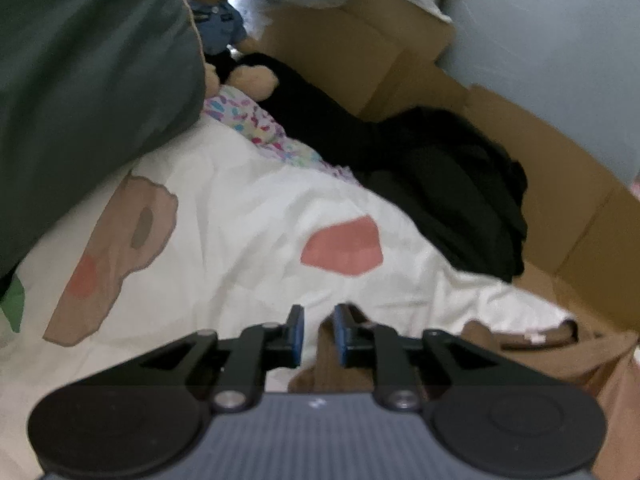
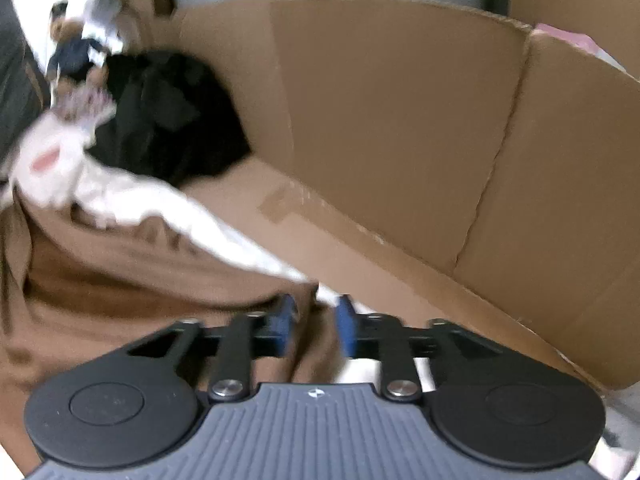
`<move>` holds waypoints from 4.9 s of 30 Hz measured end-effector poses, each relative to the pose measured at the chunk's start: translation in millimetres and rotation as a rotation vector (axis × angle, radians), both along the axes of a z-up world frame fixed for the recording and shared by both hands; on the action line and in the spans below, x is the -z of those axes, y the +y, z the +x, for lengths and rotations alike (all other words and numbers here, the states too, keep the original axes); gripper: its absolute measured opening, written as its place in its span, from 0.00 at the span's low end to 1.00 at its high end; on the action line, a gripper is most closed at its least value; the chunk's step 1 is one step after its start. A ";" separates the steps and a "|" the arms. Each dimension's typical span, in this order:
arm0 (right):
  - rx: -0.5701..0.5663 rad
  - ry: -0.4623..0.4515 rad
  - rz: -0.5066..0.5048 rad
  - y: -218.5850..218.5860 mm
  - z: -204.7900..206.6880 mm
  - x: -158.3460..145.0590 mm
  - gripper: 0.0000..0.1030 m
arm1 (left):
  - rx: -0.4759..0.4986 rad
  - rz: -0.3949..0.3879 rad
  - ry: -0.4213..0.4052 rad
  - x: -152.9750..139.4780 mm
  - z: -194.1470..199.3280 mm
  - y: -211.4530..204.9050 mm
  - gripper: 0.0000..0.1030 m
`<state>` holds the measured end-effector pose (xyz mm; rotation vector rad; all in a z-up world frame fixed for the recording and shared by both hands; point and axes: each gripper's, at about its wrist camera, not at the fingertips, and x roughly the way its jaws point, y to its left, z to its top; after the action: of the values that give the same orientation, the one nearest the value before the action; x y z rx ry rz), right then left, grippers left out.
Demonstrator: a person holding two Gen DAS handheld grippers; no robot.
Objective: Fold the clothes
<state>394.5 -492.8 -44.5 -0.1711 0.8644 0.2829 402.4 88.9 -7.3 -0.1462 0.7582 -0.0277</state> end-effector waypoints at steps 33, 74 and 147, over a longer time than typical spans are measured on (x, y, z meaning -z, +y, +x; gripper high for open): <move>0.010 -0.084 0.108 16.5 15.9 5.6 0.12 | 0.058 -0.070 0.005 11.0 22.4 -15.0 0.02; 0.128 -0.039 0.131 -6.4 35.3 16.3 0.27 | 0.045 0.051 -0.033 19.5 18.2 -30.8 0.24; 0.029 0.006 0.063 -6.1 -99.8 -33.0 0.14 | 0.063 -0.078 0.062 -18.0 -142.0 -44.5 0.31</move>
<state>294.7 -498.9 -11.5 -0.0993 0.8627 0.2834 260.4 44.4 10.7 -0.1977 0.8236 -0.1132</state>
